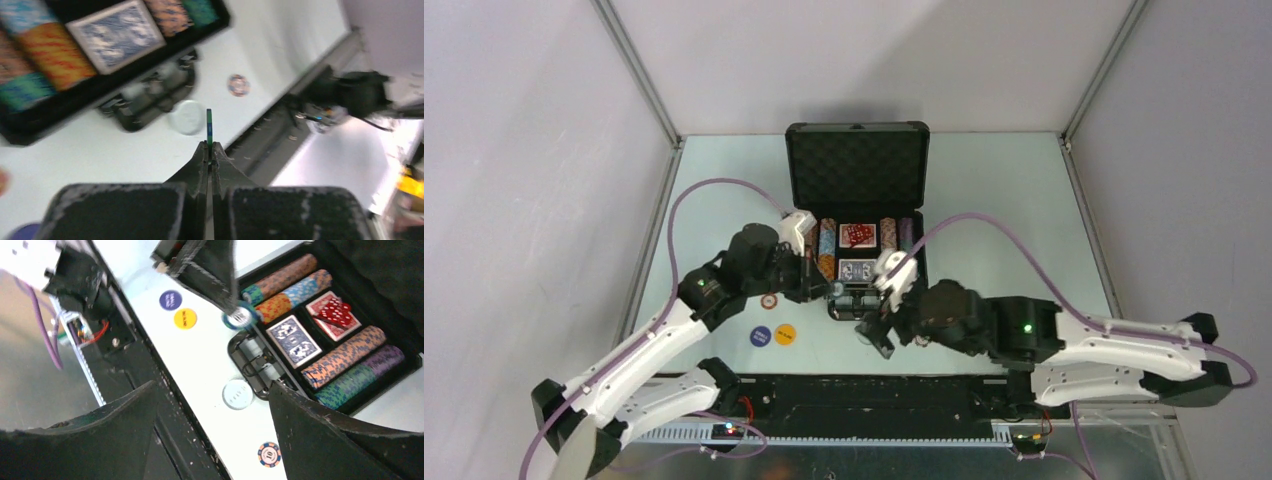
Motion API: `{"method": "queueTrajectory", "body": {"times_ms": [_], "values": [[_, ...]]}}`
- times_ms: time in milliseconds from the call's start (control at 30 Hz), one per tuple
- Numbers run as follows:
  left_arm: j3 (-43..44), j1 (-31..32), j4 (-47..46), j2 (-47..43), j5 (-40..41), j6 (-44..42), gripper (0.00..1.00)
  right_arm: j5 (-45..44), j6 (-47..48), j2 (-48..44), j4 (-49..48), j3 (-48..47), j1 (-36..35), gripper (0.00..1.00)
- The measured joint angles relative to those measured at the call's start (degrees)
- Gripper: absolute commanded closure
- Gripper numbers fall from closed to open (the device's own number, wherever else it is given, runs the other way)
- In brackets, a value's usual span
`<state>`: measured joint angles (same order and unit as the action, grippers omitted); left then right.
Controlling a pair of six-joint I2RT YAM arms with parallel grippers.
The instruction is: Pack up texas hold em set
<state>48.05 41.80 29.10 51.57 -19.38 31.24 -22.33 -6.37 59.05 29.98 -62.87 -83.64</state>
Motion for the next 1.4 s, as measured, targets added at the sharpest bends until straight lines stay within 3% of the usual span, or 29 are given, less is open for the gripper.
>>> {"method": "queueTrajectory", "body": {"times_ms": [100, 300, 533, 667, 933, 1400], "values": [[0.6, -3.1, 5.2, -0.4, 7.2, -6.8, 1.0, 1.4, -3.4, -5.1, -1.8, 2.3, 4.4, 0.16], [3.4, -3.5, 10.2, -2.9, 16.2, -22.9, 1.0, 5.0, -11.7, -9.9, -1.9, 8.0, 16.7, 0.16], [3.3, -3.8, 10.6, -3.1, 17.2, -45.2, 1.0, 9.5, -15.8, -9.8, -1.4, 12.7, 18.6, 0.16], [3.3, -4.6, 10.9, 2.2, 16.2, -54.8, 1.0, 10.7, -16.7, -9.9, -1.6, 13.7, 18.6, 0.16], [5.0, -7.7, 10.9, 15.6, 11.1, -62.9, 1.0, 10.4, -19.1, -12.6, -0.3, 17.0, 19.6, 0.16], [5.4, -9.5, 10.1, 19.6, 8.3, -69.6, 1.0, 13.4, -22.6, -20.1, 2.9, 22.0, 30.4, 0.15]]}}
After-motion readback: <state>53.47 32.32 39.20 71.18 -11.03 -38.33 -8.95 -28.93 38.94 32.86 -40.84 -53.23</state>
